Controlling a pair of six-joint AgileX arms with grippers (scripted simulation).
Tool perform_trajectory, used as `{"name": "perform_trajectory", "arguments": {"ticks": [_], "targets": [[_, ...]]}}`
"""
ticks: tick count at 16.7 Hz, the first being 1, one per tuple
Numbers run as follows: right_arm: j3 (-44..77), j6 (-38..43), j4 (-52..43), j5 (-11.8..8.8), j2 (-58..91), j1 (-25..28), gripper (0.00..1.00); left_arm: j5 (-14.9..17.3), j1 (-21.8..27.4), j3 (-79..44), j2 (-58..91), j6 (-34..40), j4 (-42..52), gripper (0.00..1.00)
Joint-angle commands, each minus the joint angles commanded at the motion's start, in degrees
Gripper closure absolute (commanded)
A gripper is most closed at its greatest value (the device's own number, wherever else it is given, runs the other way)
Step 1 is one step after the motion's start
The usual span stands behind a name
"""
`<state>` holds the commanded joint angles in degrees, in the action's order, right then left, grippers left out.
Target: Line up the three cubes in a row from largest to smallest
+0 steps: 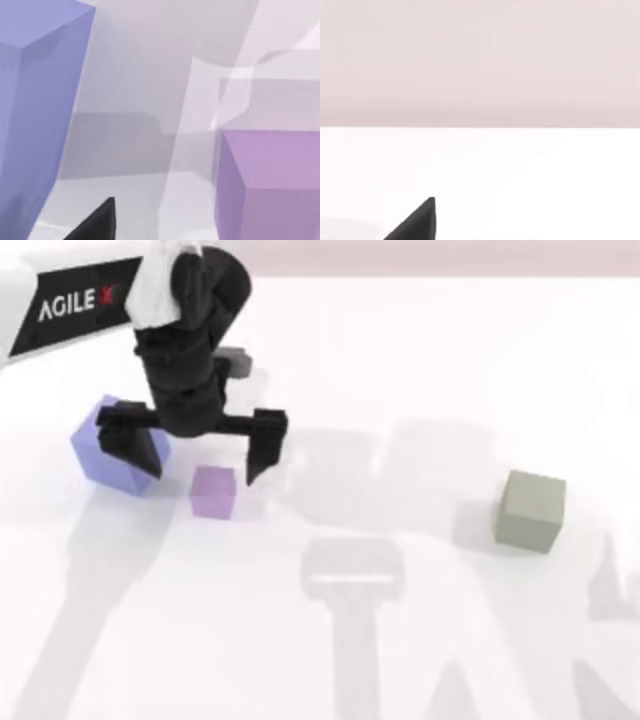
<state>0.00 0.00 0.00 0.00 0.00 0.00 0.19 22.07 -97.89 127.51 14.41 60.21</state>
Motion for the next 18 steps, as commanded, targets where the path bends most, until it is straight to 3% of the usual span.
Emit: {"name": "perform_trajectory", "arguments": {"ticks": [4,9,18], "targets": [[0.00,0.00,0.00,0.00,0.00,0.00,0.00,0.03,0.05,5.10,2.70,0.02,-7.79,0.00],[0.00,0.00,0.00,0.00,0.00,0.00,0.00,0.03,0.06,5.61,3.00,0.02,-8.44,0.00],[0.00,0.00,0.00,0.00,0.00,0.00,0.00,0.03,0.06,5.61,3.00,0.02,-8.44,0.68]]}}
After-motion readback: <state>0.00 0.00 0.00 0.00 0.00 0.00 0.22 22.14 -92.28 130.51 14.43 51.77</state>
